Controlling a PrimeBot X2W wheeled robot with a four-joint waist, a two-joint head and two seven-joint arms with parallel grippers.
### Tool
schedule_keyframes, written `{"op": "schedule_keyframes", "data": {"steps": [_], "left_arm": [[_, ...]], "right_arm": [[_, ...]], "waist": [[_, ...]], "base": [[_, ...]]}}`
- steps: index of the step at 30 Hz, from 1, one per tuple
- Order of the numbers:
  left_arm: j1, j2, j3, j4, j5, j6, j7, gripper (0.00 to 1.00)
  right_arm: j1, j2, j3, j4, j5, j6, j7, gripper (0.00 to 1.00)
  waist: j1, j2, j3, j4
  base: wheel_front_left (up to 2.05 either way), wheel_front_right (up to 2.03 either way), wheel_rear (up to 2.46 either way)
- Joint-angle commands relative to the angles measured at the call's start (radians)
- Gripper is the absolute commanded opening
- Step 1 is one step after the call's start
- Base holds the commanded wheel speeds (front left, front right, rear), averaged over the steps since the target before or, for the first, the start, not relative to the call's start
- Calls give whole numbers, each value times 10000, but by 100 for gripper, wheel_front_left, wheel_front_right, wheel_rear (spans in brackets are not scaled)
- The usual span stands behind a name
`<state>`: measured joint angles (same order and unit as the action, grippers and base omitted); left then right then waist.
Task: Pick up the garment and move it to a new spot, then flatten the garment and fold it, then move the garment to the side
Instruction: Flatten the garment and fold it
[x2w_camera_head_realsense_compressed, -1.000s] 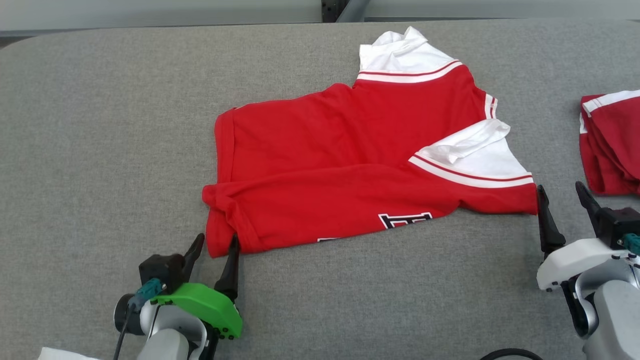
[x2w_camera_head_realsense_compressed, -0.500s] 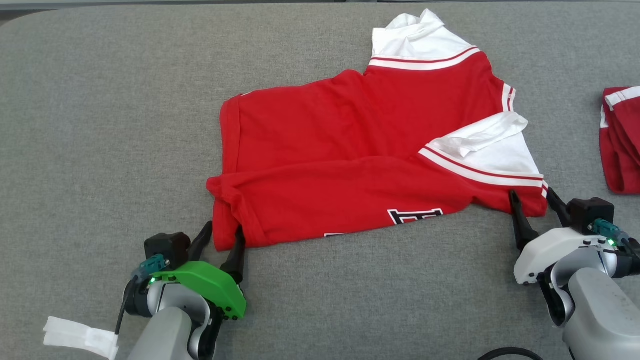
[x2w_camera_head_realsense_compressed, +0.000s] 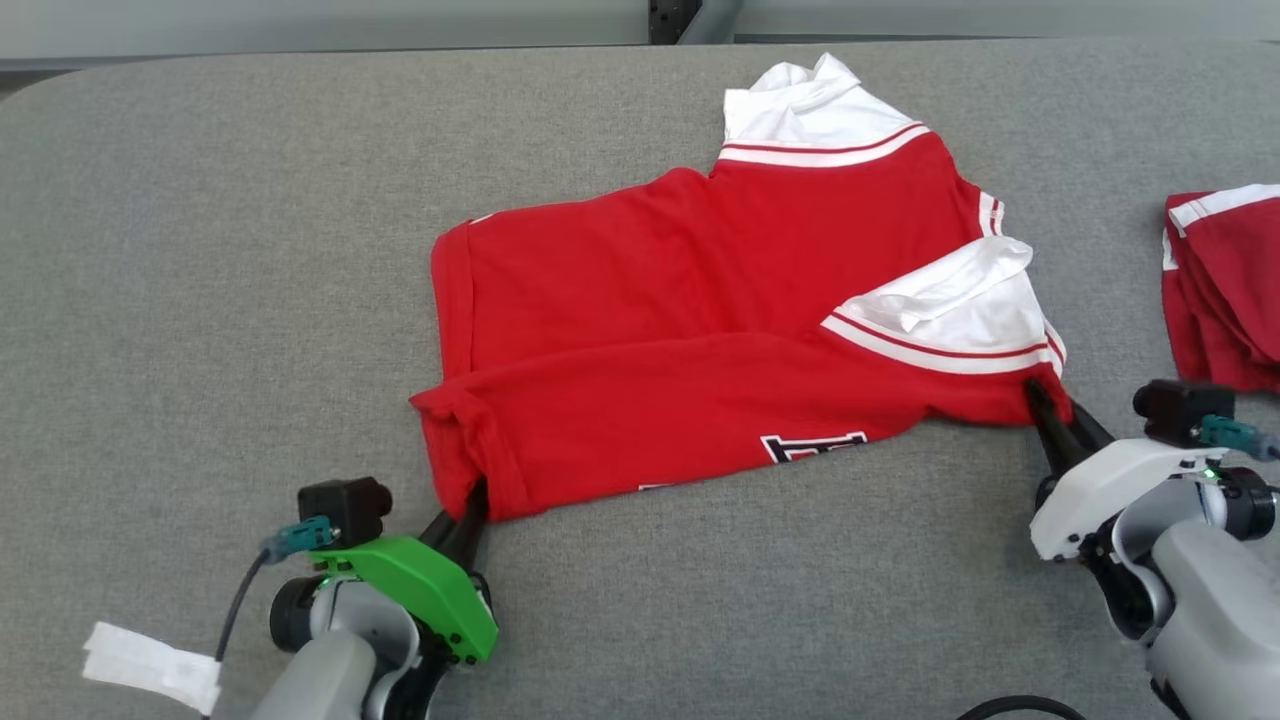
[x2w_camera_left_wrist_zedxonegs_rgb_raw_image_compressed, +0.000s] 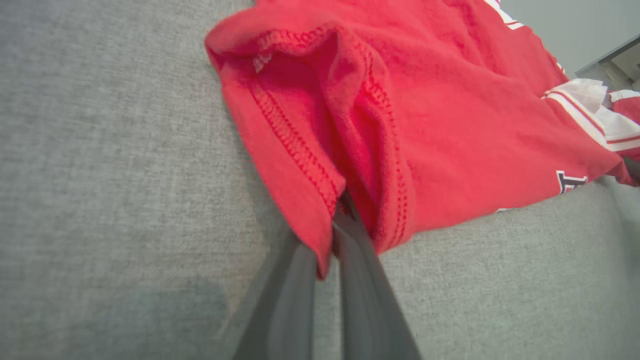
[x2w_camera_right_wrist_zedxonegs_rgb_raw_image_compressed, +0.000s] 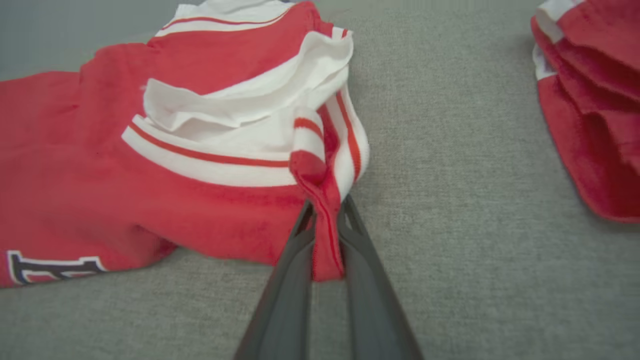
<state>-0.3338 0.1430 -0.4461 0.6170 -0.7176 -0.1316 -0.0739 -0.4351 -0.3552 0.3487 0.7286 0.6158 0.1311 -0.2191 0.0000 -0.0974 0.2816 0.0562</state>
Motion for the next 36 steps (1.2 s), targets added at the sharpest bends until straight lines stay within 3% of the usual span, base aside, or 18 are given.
{"op": "schedule_keyframes", "data": {"steps": [1,9,14,19,24,25,26,27,28,29,32,36], "left_arm": [[261,387,-19,-191,-385,10,201,0],[1533,2004,-91,-2178,-2062,17,1568,0],[3001,2531,-170,-4086,-2682,222,2377,0],[4119,2680,-156,-5446,-3007,824,2661,0],[4325,2708,-242,-5630,-2875,1295,2849,0],[4254,2690,-211,-5557,-2802,1426,2794,5],[4175,2706,-227,-5483,-2658,1537,2766,26],[4175,2706,-227,-5483,-2658,1537,2766,26],[4080,2740,-251,-5429,-2486,1621,2702,88],[4004,2741,-253,-5381,-2362,1703,2654,100],[3920,2743,-280,-5542,-2269,1782,2600,100],[3991,3058,-207,-6284,-2094,1979,2718,100]], "right_arm": [[174,-410,160,-404,579,-6,201,0],[1660,-2499,278,-2784,3015,-23,1604,0],[3549,-3154,-295,-4199,3976,-22,2253,0],[4827,-2922,-920,-4874,4078,-17,2523,0],[4838,-2333,-1167,-4778,3428,-15,2801,0],[4778,-2237,-1171,-4719,3214,-14,2881,0],[4701,-2154,-1179,-4659,3017,-14,2921,4],[4701,-2154,-1179,-4659,3017,-14,2921,4],[4624,-2068,-1224,-4614,2798,-14,2899,31],[4566,-1982,-1287,-4560,2591,-14,2887,100],[4453,-1785,-1587,-4554,2122,-11,2932,100],[4361,-2017,-2182,-5131,1662,-11,3204,100]], "waist": [[0,-1,-172,-83],[0,-1,-615,-247],[0,-1,-597,-347],[0,-1,-350,-528],[0,-1,-216,-611],[0,-1,-198,-607],[0,-1,-185,-598],[0,-1,-185,-598],[0,-1,-168,-592],[0,-1,-155,-583],[0,-1,-143,-530],[0,-1,-5,-478]], "base": [[0,0,0],[0,0,0],[0,0,0],[0,0,0],[0,0,0],[0,0,0],[0,0,0],[0,0,0],[0,0,0],[0,0,0],[0,0,0],[0,0,0]]}}
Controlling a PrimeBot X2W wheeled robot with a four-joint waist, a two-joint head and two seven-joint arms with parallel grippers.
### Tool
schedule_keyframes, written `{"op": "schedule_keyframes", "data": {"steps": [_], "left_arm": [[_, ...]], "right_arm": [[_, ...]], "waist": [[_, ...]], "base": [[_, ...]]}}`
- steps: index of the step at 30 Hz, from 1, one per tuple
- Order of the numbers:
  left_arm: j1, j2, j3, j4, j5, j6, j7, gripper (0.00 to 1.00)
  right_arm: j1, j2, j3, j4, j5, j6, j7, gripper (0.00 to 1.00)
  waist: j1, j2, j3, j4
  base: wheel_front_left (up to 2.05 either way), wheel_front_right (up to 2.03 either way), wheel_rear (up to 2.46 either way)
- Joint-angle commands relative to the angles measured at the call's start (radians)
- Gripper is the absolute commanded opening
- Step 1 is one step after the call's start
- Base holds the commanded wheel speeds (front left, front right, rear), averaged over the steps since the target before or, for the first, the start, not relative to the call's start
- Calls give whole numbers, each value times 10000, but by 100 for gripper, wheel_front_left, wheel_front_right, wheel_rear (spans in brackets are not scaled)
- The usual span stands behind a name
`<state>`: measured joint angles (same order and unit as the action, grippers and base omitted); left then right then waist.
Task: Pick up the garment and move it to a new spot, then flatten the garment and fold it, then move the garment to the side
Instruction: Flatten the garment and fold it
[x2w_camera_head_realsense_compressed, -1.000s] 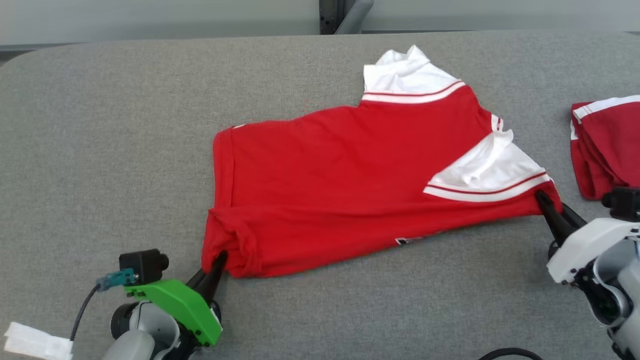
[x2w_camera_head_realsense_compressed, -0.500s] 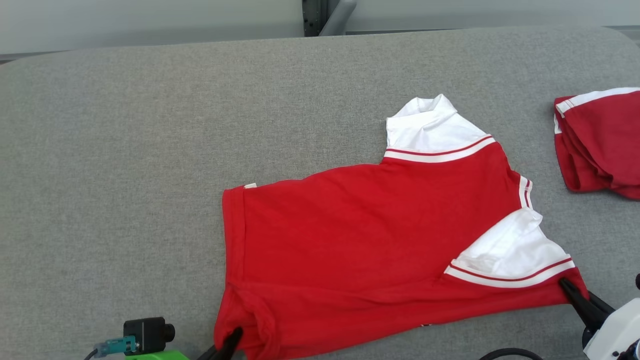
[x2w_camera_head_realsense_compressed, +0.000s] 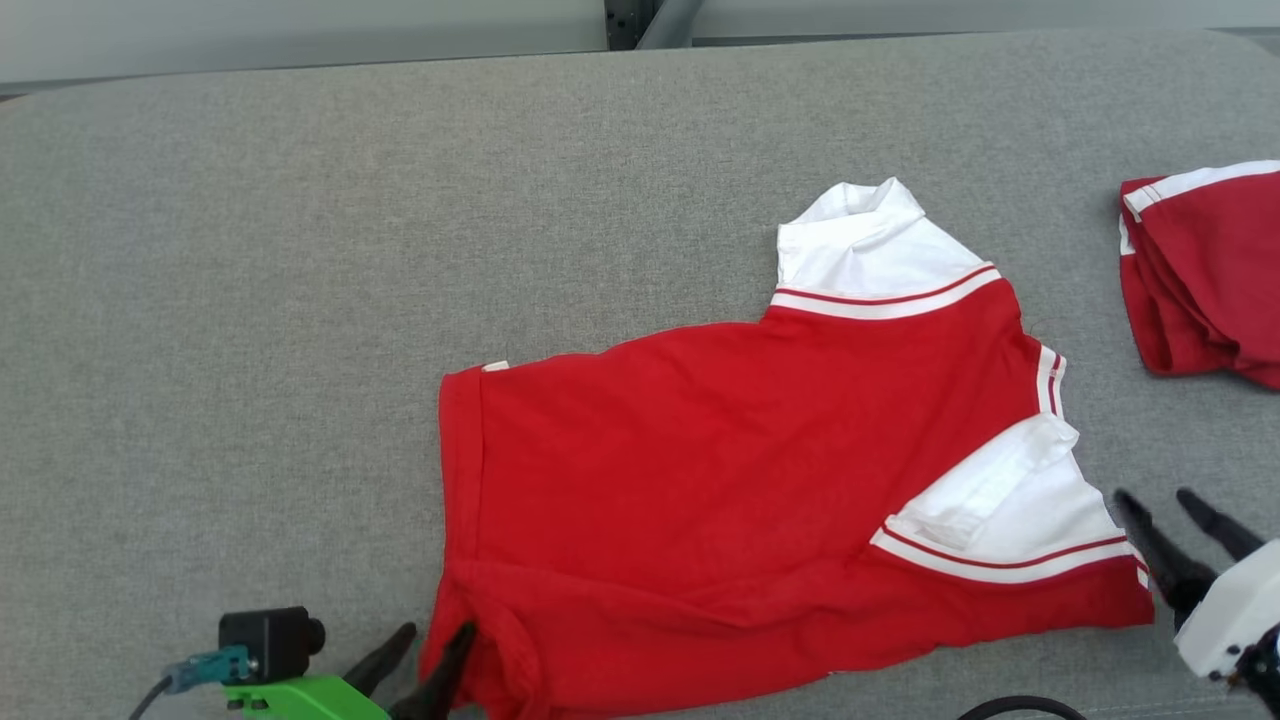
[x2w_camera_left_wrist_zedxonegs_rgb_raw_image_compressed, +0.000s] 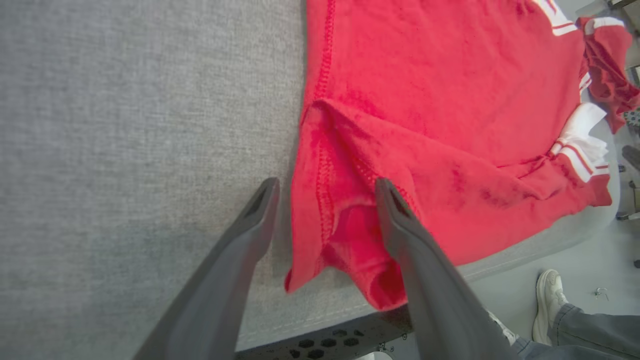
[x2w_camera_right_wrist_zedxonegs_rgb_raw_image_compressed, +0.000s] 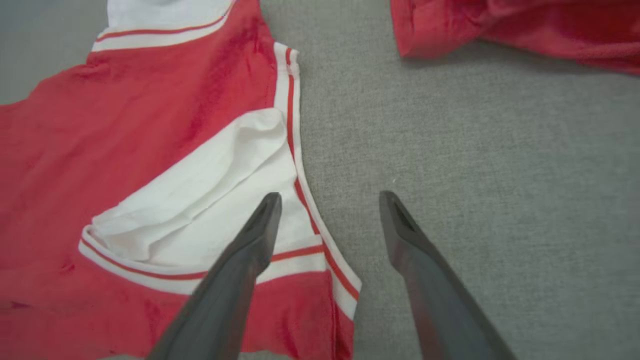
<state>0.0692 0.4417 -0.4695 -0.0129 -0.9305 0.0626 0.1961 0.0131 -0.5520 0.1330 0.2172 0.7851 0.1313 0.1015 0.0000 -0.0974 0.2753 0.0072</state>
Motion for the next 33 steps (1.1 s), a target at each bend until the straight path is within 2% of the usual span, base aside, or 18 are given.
{"op": "schedule_keyframes", "data": {"steps": [1,4,7,10,14,19,23,28,29,30,31,32,33], "left_arm": [[-24,198,103,-269,35,105,60,100],[-501,540,443,-1048,269,376,150,100],[-1616,732,437,-1208,765,569,473,100],[-3280,369,136,-733,1240,576,917,100],[-5385,-371,-549,666,1705,332,1594,100],[-6972,-866,-1311,2657,2259,-68,2268,100],[-7291,-877,-1662,3935,2471,-271,2477,100],[-7382,-797,-1836,4652,2449,-557,2626,100],[-7371,-759,-1868,4749,2433,-617,2659,100],[-7359,-728,-1883,4788,2412,-662,2681,95],[-7352,-689,-1893,4793,2384,-714,2704,74],[-7343,-651,-1899,4789,2348,-761,2710,68],[-7324,-633,-1898,4784,2324,-785,2727,67]], "right_arm": [[-221,-142,-200,-293,-130,-11,63,100],[-774,-321,-771,-1063,-595,-11,323,100],[-1848,-313,-913,-1606,-1149,-8,865,100],[-3377,-66,-693,-1571,-1509,-8,1500,100],[-5487,269,-108,-502,-2101,-7,2219,100],[-7587,1086,581,1308,-2560,-8,2616,100],[-8466,1341,1233,2546,-2753,-8,2740,100],[-8879,1286,1707,3476,-2663,-8,2461,100],[-8932,1254,1816,3606,-2594,-8,2430,97],[-8968,1221,1915,3708,-2527,-8,2381,47],[-9006,1182,1961,3797,-2430,-8,2321,9],[-9042,1148,2002,3868,-2341,-8,2266,0],[-9068,1112,2053,3926,-2253,-8,2209,0]], "waist": [[0,-1,144,12],[0,-1,581,79],[0,-1,1244,266],[0,-1,2018,492],[0,-1,2831,829],[0,-1,3261,1069],[0,-1,3245,1199],[0,-1,3164,1321],[0,-1,3130,1330],[0,-1,3099,1336],[0,-1,3075,1340],[0,-1,3053,1341],[0,-1,3029,1339]], "base": [[0,0,0],[0,0,0],[0,0,0],[0,0,0],[0,0,0],[0,0,0],[0,0,0],[0,0,0],[0,0,0],[0,0,0],[0,0,0],[0,0,0],[0,0,0]]}}
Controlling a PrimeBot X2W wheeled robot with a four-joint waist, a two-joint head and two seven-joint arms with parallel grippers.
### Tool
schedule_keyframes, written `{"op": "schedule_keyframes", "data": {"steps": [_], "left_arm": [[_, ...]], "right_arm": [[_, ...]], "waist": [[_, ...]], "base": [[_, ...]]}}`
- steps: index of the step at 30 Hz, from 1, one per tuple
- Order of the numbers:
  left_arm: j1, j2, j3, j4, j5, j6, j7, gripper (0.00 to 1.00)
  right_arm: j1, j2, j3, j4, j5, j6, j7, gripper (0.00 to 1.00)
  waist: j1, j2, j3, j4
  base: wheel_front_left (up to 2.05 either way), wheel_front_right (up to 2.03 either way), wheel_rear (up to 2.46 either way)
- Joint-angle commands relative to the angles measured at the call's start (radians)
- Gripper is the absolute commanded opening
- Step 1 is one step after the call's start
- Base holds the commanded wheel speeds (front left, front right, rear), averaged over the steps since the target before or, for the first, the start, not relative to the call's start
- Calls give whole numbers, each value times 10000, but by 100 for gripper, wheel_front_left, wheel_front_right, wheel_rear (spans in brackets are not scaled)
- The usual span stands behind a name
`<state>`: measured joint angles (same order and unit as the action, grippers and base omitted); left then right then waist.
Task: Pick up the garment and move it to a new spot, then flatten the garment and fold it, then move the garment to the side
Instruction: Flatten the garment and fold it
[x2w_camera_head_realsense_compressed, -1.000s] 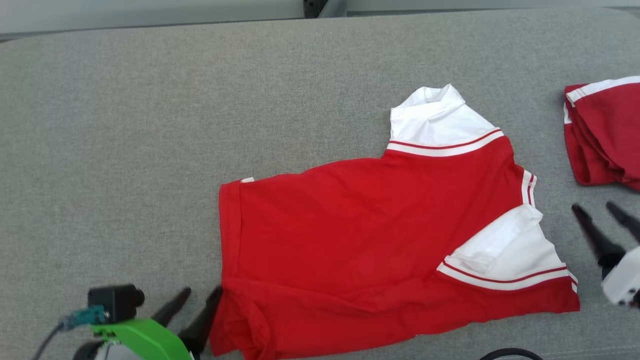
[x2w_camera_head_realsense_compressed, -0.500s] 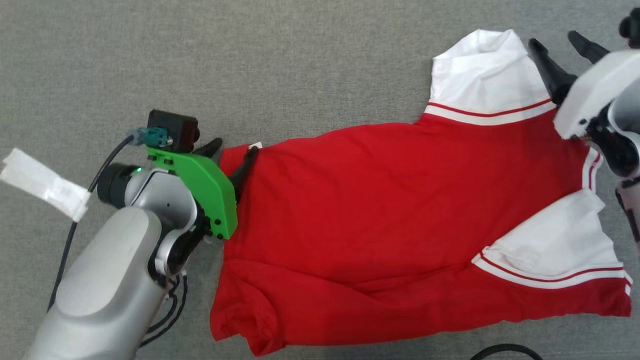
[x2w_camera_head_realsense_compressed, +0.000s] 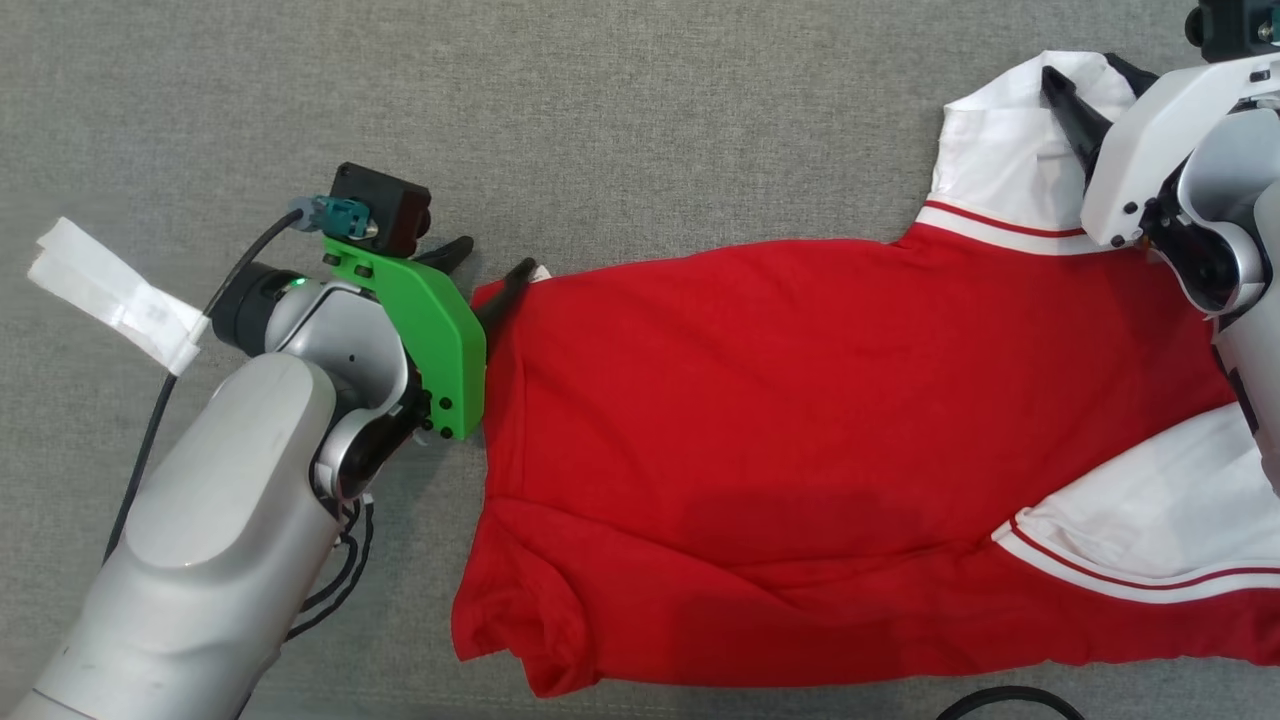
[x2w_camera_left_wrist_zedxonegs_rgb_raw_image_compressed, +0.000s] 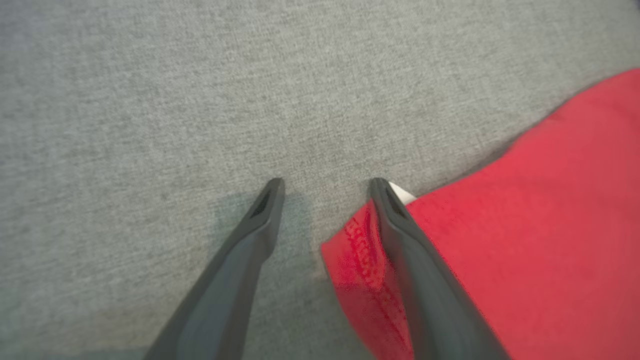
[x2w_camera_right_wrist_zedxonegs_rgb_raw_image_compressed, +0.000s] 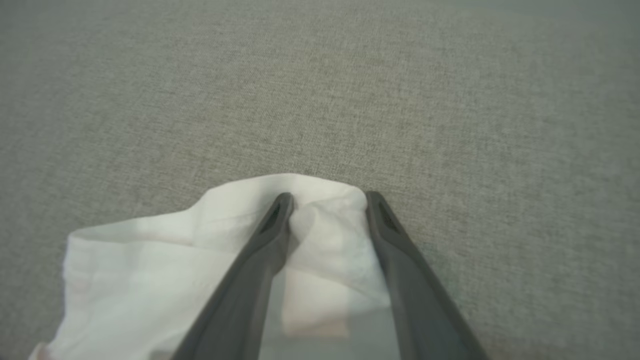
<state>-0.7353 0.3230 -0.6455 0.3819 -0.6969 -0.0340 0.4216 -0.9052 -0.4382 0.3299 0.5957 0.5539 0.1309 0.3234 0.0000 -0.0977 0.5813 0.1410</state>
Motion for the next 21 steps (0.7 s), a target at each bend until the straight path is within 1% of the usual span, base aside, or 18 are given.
{"op": "schedule_keyframes", "data": {"steps": [1,4,5,6,7,11,13,15,16,17,19,21], "left_arm": [[759,570,-144,808,-26,146,485,68],[847,611,-189,718,-55,66,530,69],[884,650,-202,652,-58,71,527,78],[910,655,-197,558,-90,56,480,94],[928,632,-181,464,-145,33,483,100],[970,635,-228,162,-310,-52,667,100],[1020,592,-267,55,-366,-90,801,94],[1059,574,-335,-44,-412,-127,874,92],[1077,558,-355,-103,-446,-136,893,92],[1078,552,-370,-178,-480,-154,928,92],[1057,548,-347,-444,-593,-194,977,92],[983,572,-345,-620,-608,-210,990,94]], "right_arm": [[100,-56,153,197,145,-4,-29,0],[79,-132,312,279,306,-4,-79,0],[69,-184,373,322,372,-4,-112,0],[60,-234,435,356,441,-6,-127,0],[42,-275,497,381,508,-6,-152,0],[-9,-384,701,493,750,-6,-255,0],[-65,-391,800,543,857,-6,-274,0],[-117,-393,888,594,917,-4,-311,0],[-139,-390,933,620,952,-4,-322,5],[-141,-383,979,643,973,-4,-350,17],[-136,-388,1124,727,1055,-4,-413,19],[-137,-404,1200,783,1138,-4,-479,19]], "waist": [[0,3,-56,-2],[0,3,-112,-19],[0,3,-143,-32],[0,3,-169,-43],[0,3,-190,-48],[0,3,-256,-55],[0,3,-256,-69],[0,3,-244,-91],[0,3,-238,-97],[0,3,-239,-102],[0,3,-292,-107],[0,3,-344,-112]], "base": [[0,0,0],[0,0,0],[0,0,0],[0,0,0],[0,0,0],[0,0,0],[0,0,0],[0,0,0],[0,0,0],[0,0,0],[0,0,0],[0,0,0]]}}
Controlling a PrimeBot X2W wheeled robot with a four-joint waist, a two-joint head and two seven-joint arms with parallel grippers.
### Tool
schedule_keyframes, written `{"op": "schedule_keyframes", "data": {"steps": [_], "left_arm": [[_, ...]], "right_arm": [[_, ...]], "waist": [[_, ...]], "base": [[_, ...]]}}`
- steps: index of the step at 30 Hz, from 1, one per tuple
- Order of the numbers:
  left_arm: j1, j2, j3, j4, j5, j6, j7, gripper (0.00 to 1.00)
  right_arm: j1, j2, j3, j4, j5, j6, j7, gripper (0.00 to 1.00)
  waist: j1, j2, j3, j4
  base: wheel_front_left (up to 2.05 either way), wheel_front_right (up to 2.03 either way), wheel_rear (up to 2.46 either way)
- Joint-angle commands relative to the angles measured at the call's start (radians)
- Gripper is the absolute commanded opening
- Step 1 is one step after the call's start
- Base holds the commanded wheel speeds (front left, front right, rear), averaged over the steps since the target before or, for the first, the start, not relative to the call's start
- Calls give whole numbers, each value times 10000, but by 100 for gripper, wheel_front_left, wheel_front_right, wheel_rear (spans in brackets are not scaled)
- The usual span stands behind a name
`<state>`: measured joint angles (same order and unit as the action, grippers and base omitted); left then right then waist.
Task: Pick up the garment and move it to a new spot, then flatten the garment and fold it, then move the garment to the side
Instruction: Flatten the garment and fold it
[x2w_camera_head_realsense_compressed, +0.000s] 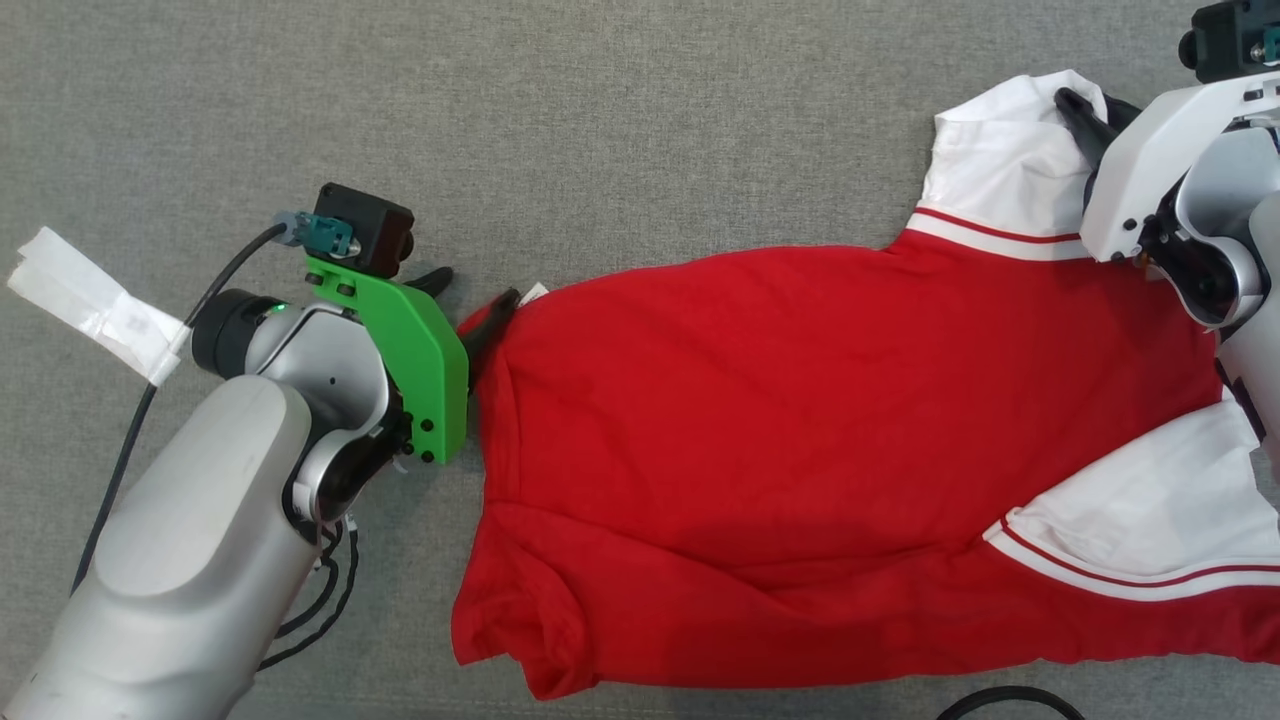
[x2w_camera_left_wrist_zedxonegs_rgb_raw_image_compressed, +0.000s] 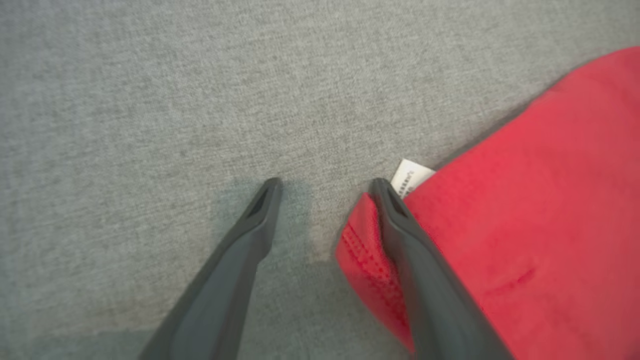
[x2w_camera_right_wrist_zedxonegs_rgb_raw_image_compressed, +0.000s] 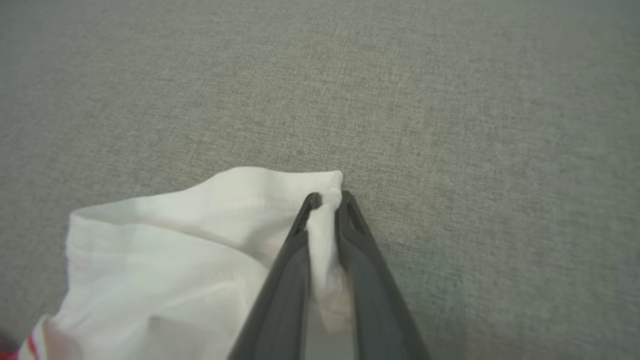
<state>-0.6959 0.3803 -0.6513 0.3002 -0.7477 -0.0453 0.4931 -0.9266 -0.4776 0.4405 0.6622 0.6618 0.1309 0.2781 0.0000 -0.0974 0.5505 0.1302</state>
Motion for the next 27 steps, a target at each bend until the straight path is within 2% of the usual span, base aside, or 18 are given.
{"op": "schedule_keyframes", "data": {"steps": [1,3,7,9,10,12,14,15,22,25,27], "left_arm": [[551,1,-278,104,-119,-85,273,97],[486,-11,-287,-97,-136,-78,329,100],[511,-107,-319,-400,-229,-13,427,100],[515,-94,-348,-485,-231,9,494,96],[524,-72,-374,-501,-226,24,527,82],[571,-25,-456,-444,-194,42,656,47],[648,-12,-577,-338,-161,21,768,28],[715,5,-709,-268,-169,-55,897,0],[848,86,-981,-88,-83,-264,810,0],[713,69,-734,-140,-98,-128,515,0],[519,67,-400,-117,-85,118,97,0]], "right_arm": [[68,-17,127,148,90,-4,-38,19],[41,-21,189,195,160,-4,-79,18],[-12,9,364,277,343,-4,-96,16],[-19,17,456,297,395,-4,-110,6],[-31,9,497,297,446,-4,-112,0],[-42,-22,584,301,485,-4,-89,0],[-45,-48,687,281,547,-4,-49,0],[-51,-72,732,267,581,-4,-57,0],[-225,-250,746,336,588,-6,-640,0],[-323,-258,668,374,538,-4,-943,0],[-394,-233,608,442,456,-4,-1256,0]], "waist": [[0,-1,-61,-9],[0,-1,-100,-19],[0,-1,-146,-49],[0,-1,-153,-72],[0,-1,-145,-81],[0,-1,-122,-96],[0,-1,-81,-111],[0,-1,-59,-117],[0,-1,-72,-110],[0,-1,-128,-85],[0,-1,-213,-64]], "base": [[0,0,0],[0,0,0],[0,0,0],[0,0,0],[0,0,0],[0,0,0],[0,0,0],[0,0,0],[0,0,0],[0,0,0],[0,0,0]]}}
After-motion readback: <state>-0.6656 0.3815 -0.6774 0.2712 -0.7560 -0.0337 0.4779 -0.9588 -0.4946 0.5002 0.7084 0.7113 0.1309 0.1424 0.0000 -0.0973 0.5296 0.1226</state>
